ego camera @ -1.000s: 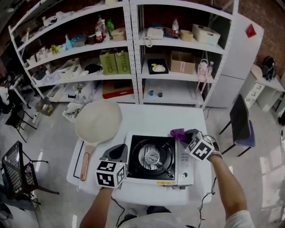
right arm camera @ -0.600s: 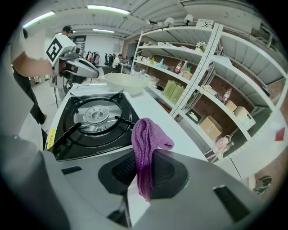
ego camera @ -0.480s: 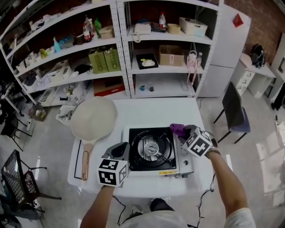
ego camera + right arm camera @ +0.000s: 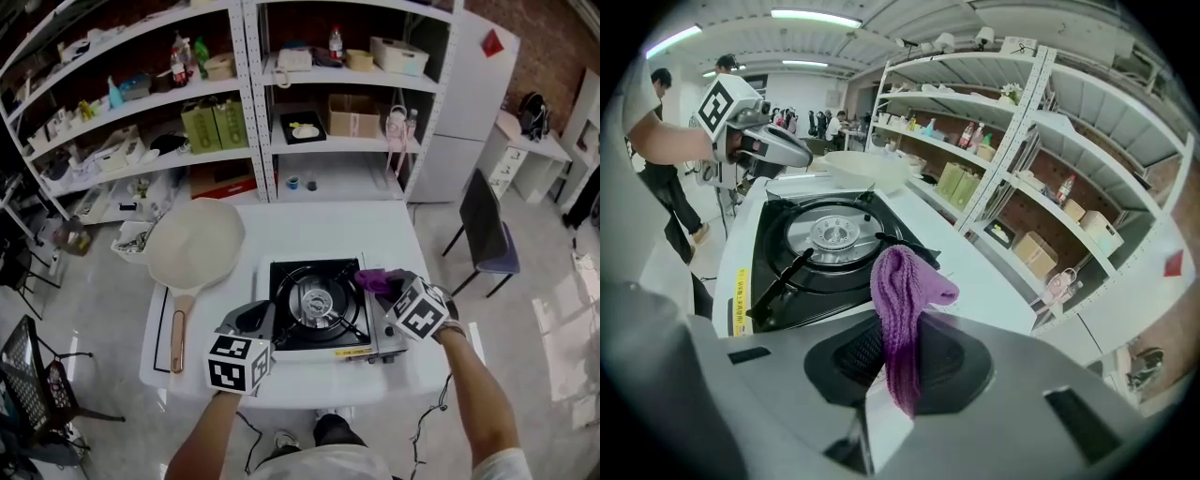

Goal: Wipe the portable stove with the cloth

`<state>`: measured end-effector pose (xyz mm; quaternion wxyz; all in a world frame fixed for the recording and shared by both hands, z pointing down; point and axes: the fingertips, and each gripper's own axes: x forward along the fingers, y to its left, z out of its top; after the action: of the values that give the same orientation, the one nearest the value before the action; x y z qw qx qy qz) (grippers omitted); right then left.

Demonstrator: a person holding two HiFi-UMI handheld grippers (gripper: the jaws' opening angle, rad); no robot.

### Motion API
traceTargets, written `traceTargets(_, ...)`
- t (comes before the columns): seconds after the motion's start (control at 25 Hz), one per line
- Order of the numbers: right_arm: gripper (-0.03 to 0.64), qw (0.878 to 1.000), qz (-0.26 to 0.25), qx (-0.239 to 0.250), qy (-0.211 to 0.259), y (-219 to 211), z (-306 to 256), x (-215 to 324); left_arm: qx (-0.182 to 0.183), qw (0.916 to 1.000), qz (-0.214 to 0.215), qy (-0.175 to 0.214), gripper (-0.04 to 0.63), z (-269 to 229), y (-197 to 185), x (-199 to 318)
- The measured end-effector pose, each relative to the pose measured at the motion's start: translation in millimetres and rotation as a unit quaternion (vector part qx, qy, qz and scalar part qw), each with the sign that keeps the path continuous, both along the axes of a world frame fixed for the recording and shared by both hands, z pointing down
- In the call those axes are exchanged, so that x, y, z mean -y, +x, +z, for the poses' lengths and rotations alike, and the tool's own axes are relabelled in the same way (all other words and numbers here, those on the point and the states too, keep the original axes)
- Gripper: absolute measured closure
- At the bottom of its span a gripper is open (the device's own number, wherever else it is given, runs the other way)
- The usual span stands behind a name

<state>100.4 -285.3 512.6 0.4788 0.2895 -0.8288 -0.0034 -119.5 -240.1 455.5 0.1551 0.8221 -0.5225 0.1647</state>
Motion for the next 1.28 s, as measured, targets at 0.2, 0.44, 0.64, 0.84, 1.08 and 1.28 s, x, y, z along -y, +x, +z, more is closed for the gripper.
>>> traceTargets(0.2,0.554,1.0,0.01,-0.001,0.001,3,0,-18,-0.005,0.9999,0.012,0.004,0.59,-1,5,-6)
traceTargets(0.44,0.554,1.0,0.024,-0.005,-0.001,4,1,-47,-0.008,0.9995,0.028,0.007,0.589,-4,8,-19)
traceTargets(0.64,0.554,0.999,0.038,-0.007,-0.005,7,4,-69,-0.01,0.9992,0.038,0.007,0.589,-2,7,-34)
traceTargets(0.84,0.554,0.998,0.057,-0.004,-0.008,10,1,-93,-0.017,0.9987,0.047,0.006,0.59,-3,6,-45)
traceTargets(1.08,0.554,0.996,0.09,0.018,-0.014,13,2,-118,-0.019,0.998,0.06,0.007,0.591,-1,6,-56)
traceTargets(1.28,0.554,0.995,0.097,0.011,-0.012,15,2,-138,-0.02,0.997,0.074,0.007,0.59,2,10,-67)
